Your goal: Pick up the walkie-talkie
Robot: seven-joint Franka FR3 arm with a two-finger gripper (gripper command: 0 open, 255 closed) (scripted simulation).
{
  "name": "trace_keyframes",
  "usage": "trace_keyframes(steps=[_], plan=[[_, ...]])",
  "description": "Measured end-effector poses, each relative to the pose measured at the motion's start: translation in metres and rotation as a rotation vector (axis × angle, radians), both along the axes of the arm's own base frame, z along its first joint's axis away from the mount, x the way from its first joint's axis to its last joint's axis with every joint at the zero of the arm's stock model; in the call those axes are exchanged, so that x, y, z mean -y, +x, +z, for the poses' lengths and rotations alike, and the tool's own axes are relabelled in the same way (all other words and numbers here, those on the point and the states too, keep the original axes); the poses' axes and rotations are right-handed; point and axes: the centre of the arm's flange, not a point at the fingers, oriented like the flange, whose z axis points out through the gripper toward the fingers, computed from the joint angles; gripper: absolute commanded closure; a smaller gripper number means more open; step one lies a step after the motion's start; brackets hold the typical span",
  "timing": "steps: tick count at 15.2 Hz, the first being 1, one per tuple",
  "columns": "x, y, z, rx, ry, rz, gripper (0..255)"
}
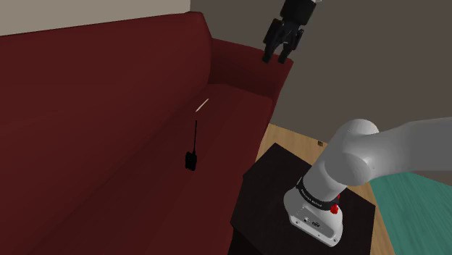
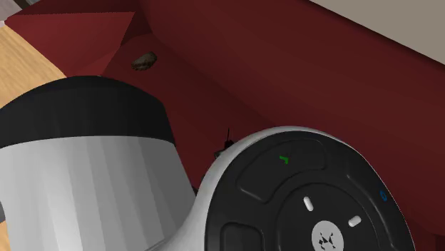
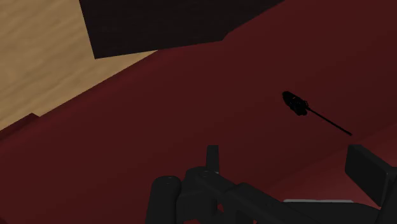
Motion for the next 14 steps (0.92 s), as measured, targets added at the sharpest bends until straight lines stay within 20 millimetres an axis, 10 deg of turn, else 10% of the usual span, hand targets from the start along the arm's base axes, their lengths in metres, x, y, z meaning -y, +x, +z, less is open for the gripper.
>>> trace_keyframes(steps=[14], plan=[[-0.104,0.007,-0.129,0.134,-0.079,0.022,0]])
